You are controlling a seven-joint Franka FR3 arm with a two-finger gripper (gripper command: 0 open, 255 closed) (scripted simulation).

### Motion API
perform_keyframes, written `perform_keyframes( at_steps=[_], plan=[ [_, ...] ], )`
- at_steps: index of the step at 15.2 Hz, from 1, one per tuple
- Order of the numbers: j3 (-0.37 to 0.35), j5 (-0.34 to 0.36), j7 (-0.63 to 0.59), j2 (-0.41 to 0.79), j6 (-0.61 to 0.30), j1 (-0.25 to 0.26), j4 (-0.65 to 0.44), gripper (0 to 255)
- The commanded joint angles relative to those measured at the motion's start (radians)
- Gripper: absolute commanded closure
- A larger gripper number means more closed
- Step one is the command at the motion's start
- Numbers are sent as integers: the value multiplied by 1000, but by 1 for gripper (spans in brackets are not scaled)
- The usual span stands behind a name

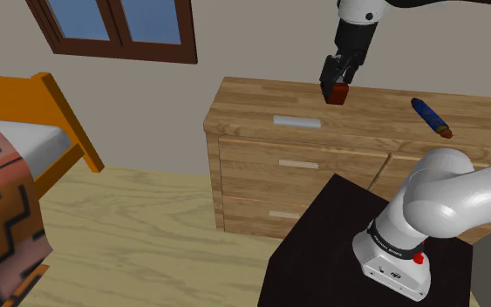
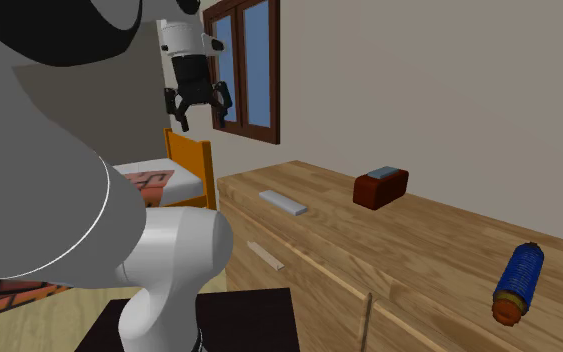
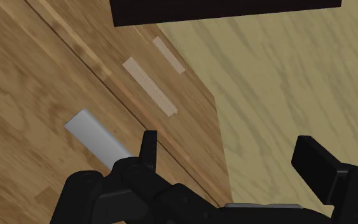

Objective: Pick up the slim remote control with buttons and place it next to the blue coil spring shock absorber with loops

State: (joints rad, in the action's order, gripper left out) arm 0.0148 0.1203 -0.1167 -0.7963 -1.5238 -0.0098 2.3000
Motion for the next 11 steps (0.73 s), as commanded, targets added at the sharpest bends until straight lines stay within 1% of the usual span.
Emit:
perform_keyframes(
  at_steps=[1, 6, 11],
  plan=[
    [0, 0, 0, 0, 0, 0, 0, 0],
    [111, 57, 157, 52, -138, 5, 75, 0],
    [224, 101, 313, 151, -283, 13, 109, 0]
  ],
)
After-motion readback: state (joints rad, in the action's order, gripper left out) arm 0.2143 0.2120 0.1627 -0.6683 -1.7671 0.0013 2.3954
